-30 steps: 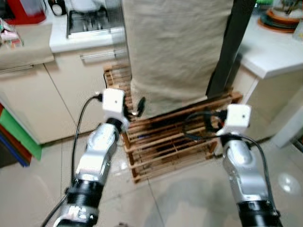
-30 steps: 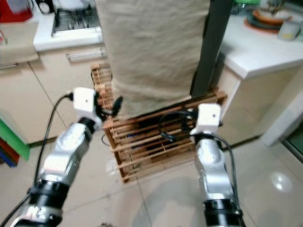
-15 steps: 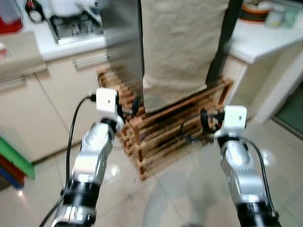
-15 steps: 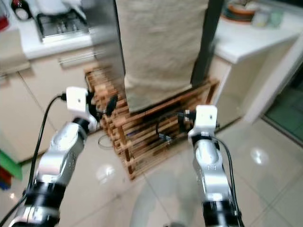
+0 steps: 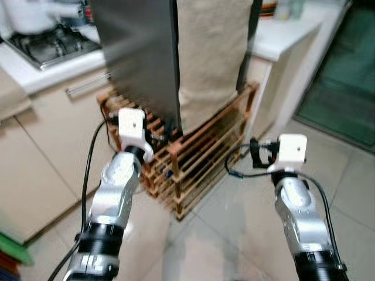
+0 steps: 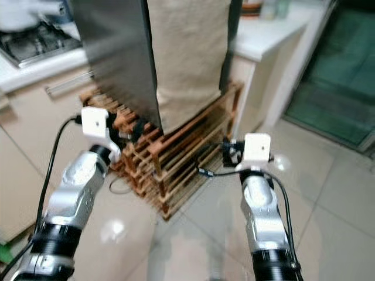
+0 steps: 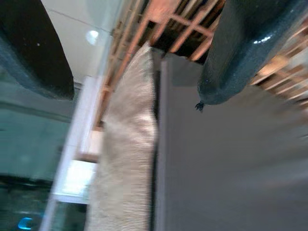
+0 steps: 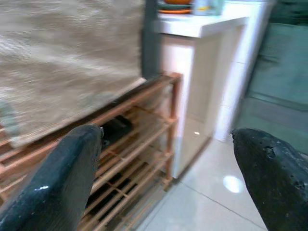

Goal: Restocking fridge

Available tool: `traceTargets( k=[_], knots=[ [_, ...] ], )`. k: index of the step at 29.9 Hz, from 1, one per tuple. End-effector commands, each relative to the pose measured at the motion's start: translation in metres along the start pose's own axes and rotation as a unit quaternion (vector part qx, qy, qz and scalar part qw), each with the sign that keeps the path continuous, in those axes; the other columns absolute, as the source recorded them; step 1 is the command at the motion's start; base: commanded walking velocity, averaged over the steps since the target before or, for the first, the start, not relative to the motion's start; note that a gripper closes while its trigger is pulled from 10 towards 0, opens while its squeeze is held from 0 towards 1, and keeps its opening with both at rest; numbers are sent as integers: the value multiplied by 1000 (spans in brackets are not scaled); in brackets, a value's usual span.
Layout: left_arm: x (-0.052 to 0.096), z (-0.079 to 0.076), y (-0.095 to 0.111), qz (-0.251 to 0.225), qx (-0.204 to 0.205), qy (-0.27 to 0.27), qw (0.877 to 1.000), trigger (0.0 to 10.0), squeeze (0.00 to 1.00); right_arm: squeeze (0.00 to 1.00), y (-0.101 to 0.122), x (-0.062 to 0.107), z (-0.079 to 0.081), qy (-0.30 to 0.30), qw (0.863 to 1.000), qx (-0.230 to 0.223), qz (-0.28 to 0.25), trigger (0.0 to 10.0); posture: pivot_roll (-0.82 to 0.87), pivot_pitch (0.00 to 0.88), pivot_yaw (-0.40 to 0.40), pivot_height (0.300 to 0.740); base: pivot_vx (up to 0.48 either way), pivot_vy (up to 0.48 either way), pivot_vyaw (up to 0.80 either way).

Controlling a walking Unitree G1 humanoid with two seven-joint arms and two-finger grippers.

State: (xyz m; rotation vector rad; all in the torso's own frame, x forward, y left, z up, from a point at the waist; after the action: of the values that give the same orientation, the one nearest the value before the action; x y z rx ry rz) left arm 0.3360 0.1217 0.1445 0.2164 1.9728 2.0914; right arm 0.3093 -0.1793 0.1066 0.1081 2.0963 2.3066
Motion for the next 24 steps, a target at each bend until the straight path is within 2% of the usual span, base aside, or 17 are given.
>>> traceTargets(
  k=[1,13,15,18,20,21,22,23,24],
  knots=[
    [-3,-7,4,-8,-8,-16,1000,10000,0,0,4,0,-5,-8,1000,-2,-9,10000,-151,0,62,740,0,458,-706],
    [-6,-7,8,-13,-18,-19,1000,10000,0,0,4,3,-5,-9,1000,-14,-15,10000,-152,0,71,740,358,287,-613],
    [-5,-6,8,-14,-18,-13,1000,10000,0,0,3,3,-6,-13,1000,-12,-15,10000,-151,0,70,740,437,0,-544],
    [-5,-3,8,-13,-14,10,1000,10000,0,0,8,4,-7,-17,999,-11,-33,10000,-151,0,70,740,0,0,-463],
    [-4,-3,13,-32,21,19,999,10000,0,0,13,4,-9,-22,998,-11,-49,10000,-151,0,68,740,0,0,0],
    [-4,-3,13,-32,21,19,999,10000,0,0,13,4,-9,-22,998,-11,-49,10000,-151,0,68,740,0,0,0],
    [-3,1,21,-54,52,35,997,10000,0,0,16,4,-9,-22,998,-7,-55,10000,-151,0,68,740,0,0,0],
    [-3,2,24,-61,65,40,995,10000,0,0,16,4,-9,-22,998,-5,-56,10000,-150,0,68,740,0,0,0],
    [-3,2,27,-66,67,40,995,10000,0,0,16,4,-9,-22,998,-4,-57,10000,-150,0,67,740,0,0,0]
  ],
)
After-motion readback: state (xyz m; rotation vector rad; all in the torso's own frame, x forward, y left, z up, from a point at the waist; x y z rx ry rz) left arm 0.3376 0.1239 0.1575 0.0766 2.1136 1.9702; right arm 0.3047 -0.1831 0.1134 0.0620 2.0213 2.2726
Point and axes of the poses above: a point about 5 cm out from each wrist's last joint towards the gripper, its own x axis pointing back from the gripper into the wrist, its own y axis along the axis of the wrist's last joint, z = x × y, the point moved 1 cm from there along -x, pointing out of the wrist towards the gripper, and after that the axes turned 8 degrees about -x, right-handed, at the moved point
